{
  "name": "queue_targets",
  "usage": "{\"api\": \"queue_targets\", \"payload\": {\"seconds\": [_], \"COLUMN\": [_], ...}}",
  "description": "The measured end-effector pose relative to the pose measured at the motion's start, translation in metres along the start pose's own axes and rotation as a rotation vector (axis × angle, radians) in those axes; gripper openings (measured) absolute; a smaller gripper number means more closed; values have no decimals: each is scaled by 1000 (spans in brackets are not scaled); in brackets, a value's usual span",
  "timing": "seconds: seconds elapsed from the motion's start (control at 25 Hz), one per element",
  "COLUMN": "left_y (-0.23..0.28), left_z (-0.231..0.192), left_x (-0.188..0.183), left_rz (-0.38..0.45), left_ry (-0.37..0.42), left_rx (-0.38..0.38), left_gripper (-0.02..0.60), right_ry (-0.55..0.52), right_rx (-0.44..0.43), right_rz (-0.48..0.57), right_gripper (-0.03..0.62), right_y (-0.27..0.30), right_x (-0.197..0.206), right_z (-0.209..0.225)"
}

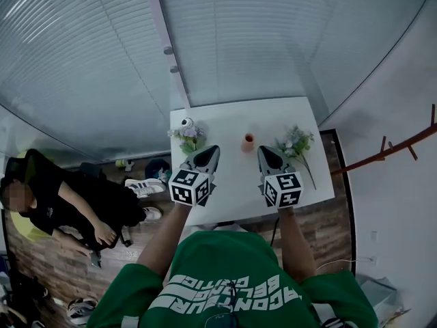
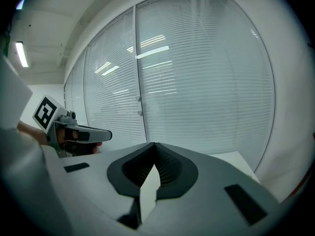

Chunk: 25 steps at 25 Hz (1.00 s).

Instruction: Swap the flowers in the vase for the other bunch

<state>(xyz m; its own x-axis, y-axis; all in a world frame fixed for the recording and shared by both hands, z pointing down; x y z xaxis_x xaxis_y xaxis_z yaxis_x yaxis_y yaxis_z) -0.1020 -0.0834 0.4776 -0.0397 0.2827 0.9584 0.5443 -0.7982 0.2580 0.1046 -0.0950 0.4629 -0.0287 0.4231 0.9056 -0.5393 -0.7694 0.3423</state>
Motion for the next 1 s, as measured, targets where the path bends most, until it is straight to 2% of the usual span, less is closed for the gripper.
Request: {"api": "queue_targets", "payload": {"seconds": [0.44,0.64,1.0], "left_y": [59,77,89], "left_z": [61,97,128], "left_x": [-8,-4,9], "left_rz": [-14,-26,-58], "left_ry": [49,61,66], "left_rx": [222,318,397], "left_gripper": [8,8,8], "right_ry": [59,75,76], "right_rx": [243,329,454], "right_rz": [26,24,-50], "right_gripper": [14,14,15], "right_y": [-74,-107,-123], "right_x": [12,19,45], "right_z": [66,89,126]}}
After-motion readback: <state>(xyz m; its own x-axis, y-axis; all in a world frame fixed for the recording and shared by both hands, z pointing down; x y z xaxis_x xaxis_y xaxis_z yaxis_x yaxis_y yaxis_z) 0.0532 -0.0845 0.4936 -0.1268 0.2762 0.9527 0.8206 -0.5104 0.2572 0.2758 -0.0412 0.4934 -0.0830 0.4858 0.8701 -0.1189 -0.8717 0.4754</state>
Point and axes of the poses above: the fingertips, and each gripper's own axes: y forward along the fingers, z to its right, x out of its underside, the point moved 7 cm from there along -y, backward along the fingers, and after that the axes turned 10 degrees about y, right-handed, at the moved point
